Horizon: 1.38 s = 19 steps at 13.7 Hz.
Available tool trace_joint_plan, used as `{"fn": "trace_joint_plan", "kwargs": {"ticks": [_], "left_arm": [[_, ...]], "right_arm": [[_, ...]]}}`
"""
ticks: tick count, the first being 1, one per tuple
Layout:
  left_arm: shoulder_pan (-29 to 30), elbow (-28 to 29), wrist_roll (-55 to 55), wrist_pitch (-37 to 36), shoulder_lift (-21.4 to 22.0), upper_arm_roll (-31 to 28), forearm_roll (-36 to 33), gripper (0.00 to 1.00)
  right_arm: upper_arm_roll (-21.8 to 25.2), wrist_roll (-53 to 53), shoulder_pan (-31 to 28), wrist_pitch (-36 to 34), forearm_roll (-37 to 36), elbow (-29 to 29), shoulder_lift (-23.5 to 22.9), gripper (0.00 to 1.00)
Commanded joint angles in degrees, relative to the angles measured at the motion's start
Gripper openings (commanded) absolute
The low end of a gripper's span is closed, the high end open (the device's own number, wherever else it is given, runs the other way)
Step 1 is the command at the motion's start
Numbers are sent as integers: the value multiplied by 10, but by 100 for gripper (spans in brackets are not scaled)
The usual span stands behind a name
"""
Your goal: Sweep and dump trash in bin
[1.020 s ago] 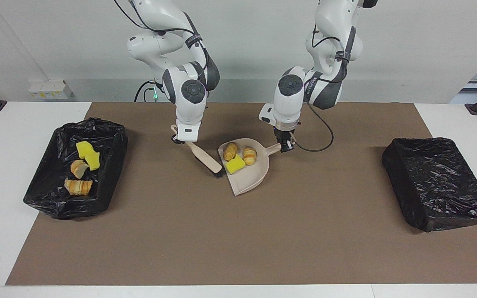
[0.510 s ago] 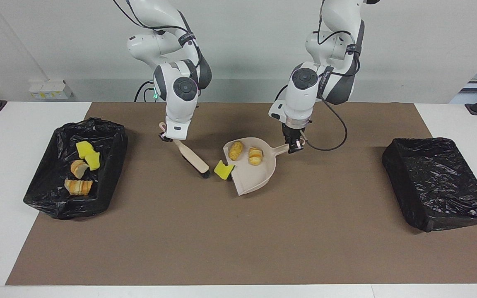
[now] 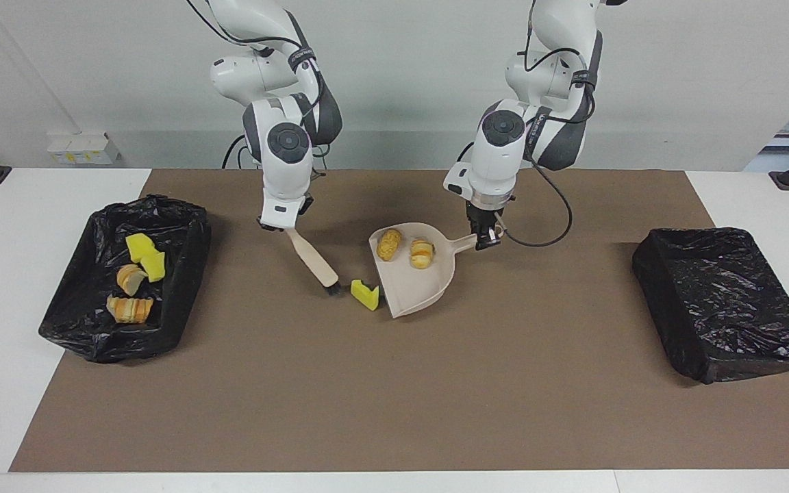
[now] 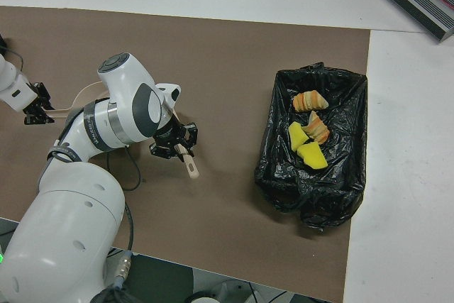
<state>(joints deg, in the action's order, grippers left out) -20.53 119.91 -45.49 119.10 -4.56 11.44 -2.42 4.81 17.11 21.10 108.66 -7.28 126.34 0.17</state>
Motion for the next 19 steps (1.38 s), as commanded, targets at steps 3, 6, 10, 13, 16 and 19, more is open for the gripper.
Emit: {"fn": "trace_joint_plan", "kwargs": {"ticks": [3, 6, 10, 13, 16, 19], "left_arm": [[16, 23, -6, 9, 10, -3, 10, 0], [20, 15, -5, 38, -12, -3, 10, 0], [19, -19, 1, 38, -35, -4, 4, 0], [21, -48, 2, 18, -50, -5, 3, 0], [20, -94, 15, -37, -67, -5, -22, 0], [10, -84, 20, -30, -75, -3, -43, 0]], "right_arm": [[-3, 1, -29, -62, 15, -70, 4, 0], [-3, 3, -51, -99, 10, -128, -5, 0], [-4, -4, -51, -57, 17, -113, -15, 0], [-9, -45, -32, -30, 17, -113, -62, 0], [-10, -86, 12, -5, 32, -115, -101, 0], [-10, -125, 53, 5, 98, -121, -120, 0]]}}
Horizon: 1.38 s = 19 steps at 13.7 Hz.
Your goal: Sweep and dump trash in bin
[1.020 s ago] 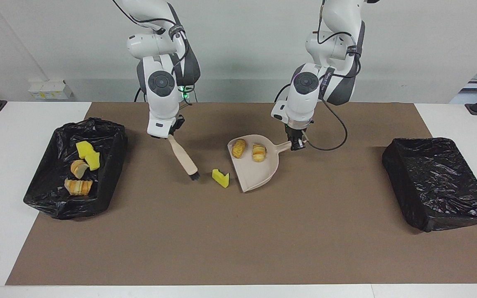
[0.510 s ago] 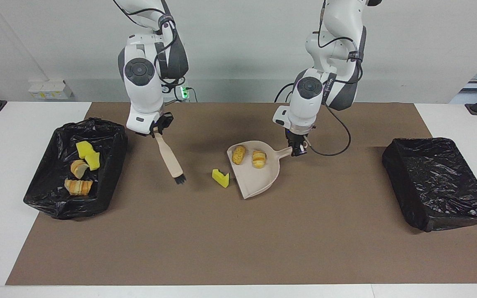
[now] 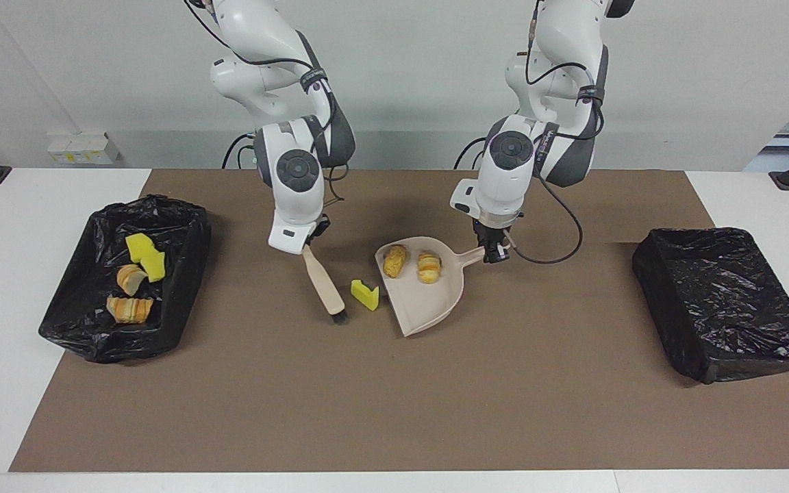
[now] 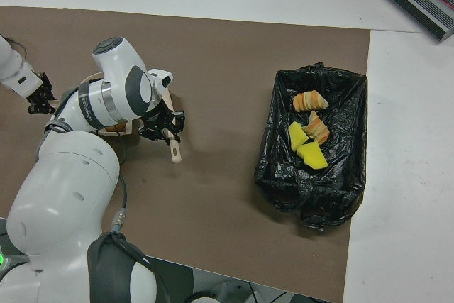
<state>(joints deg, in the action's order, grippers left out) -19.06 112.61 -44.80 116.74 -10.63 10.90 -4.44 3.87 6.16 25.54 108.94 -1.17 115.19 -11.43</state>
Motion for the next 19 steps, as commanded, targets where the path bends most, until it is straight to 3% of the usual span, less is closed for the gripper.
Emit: {"fn": "trace_joint_plan", "kwargs": {"ticks": [1, 8, 13, 17, 19], "left_arm": [[-6, -5, 12, 0, -14, 3, -31, 0], [-7, 32, -19, 2, 3, 3, -31, 0], [29, 34, -71, 12, 5, 5, -19, 0], [64, 34, -106, 24, 11, 5, 58, 0], [75, 34, -123, 22, 28, 4, 62, 0]], "right_arm": [[-2, -13, 10, 1, 64, -8, -3, 0], [-11, 51, 11, -6, 242, -3, 8, 0], [-6, 89, -50, -68, 190, -1, 40, 0], [-5, 89, -79, -90, 156, 0, 57, 0], [-5, 87, -82, -96, 149, 0, 63, 0]]}}
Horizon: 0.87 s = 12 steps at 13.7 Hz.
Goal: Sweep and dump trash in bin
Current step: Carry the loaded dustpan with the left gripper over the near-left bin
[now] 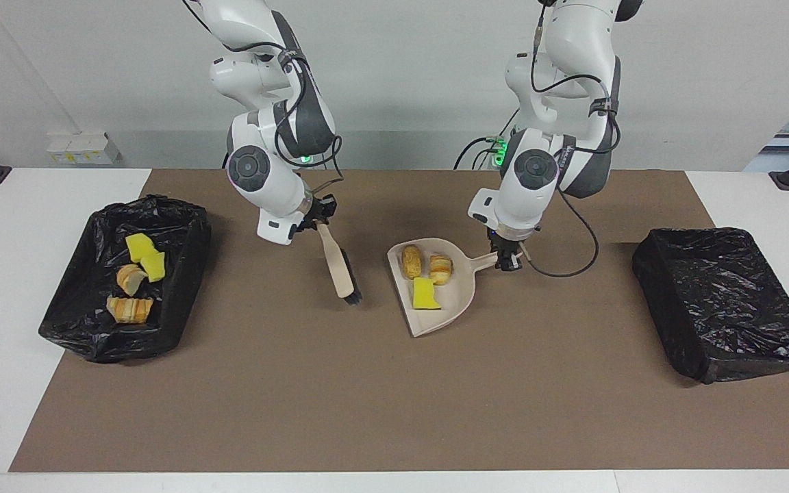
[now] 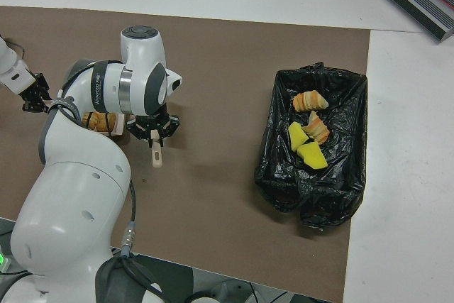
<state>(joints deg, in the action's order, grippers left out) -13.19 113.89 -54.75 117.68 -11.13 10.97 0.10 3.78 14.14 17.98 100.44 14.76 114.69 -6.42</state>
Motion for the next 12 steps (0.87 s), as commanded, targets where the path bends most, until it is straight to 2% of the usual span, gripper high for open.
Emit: {"fn": "trace_joint_plan", "kwargs": {"ticks": [1, 4, 6, 10, 12], "left_arm": [[19, 21, -29, 12, 44, 3, 17, 0], [63, 19, -99, -1, 85, 2, 17, 0], [110, 13, -155, -19, 111, -1, 17, 0], [216, -45, -313, -64, 117, -2, 17, 0], [271, -69, -382, -70, 115, -5, 10, 0]], "right_arm": [[-4, 2, -6, -12, -16, 9, 16, 0], [-8, -77, 12, -2, -29, 19, 24, 0], [-8, -130, 46, 21, -32, 26, 29, 0], [-9, -261, 131, 43, -32, 57, 43, 0], [-9, -325, 178, 59, -32, 95, 76, 0]]}}
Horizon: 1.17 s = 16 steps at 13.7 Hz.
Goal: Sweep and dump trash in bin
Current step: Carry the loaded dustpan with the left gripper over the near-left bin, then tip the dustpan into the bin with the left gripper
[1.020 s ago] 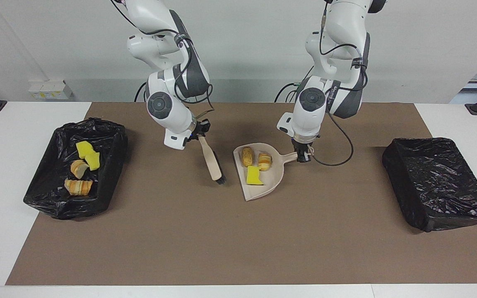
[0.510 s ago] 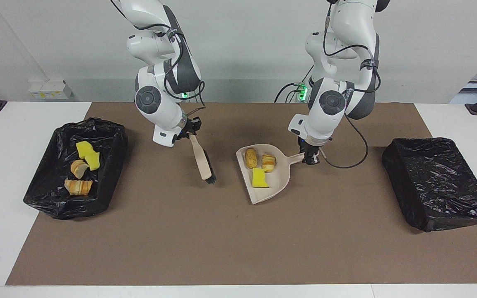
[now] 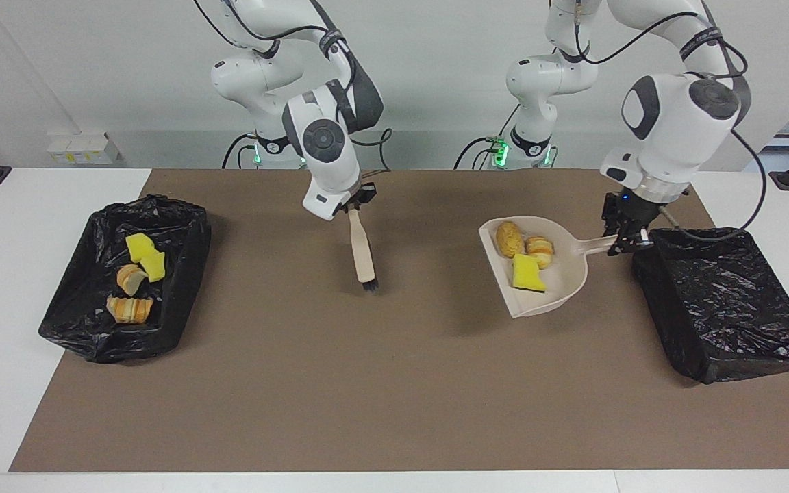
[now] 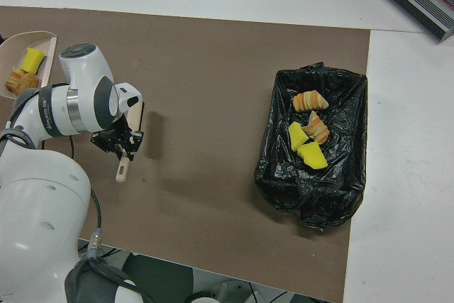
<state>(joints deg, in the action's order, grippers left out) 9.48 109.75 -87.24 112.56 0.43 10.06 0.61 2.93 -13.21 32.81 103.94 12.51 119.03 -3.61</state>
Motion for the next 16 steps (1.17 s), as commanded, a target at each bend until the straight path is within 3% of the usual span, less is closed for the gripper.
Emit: {"fn": "trace_joint_plan", "kwargs": {"ticks": [1, 3, 5, 8, 12, 16], "left_arm": [[76, -33, -85, -17, -3, 1, -1, 0], [146, -53, -154, -7, -11, -1, -7, 0], [198, -125, -220, -9, -51, -1, -28, 0], [208, -162, -237, 39, -82, -8, -166, 0], [215, -233, -228, 71, -145, -29, -251, 0], [211, -240, -157, 96, -153, -29, -375, 0]], "right_arm": [[0, -86, 51, 36, -9, 76, 67, 0], [-1, -139, 96, 57, -8, 123, 105, 0], [-1, -202, 133, 81, -3, 152, 130, 0], [-1, -249, 174, 96, 1, 154, 123, 0], [-1, -254, 204, 115, 1, 154, 89, 0], [-1, -254, 211, 125, 1, 154, 73, 0]]}}
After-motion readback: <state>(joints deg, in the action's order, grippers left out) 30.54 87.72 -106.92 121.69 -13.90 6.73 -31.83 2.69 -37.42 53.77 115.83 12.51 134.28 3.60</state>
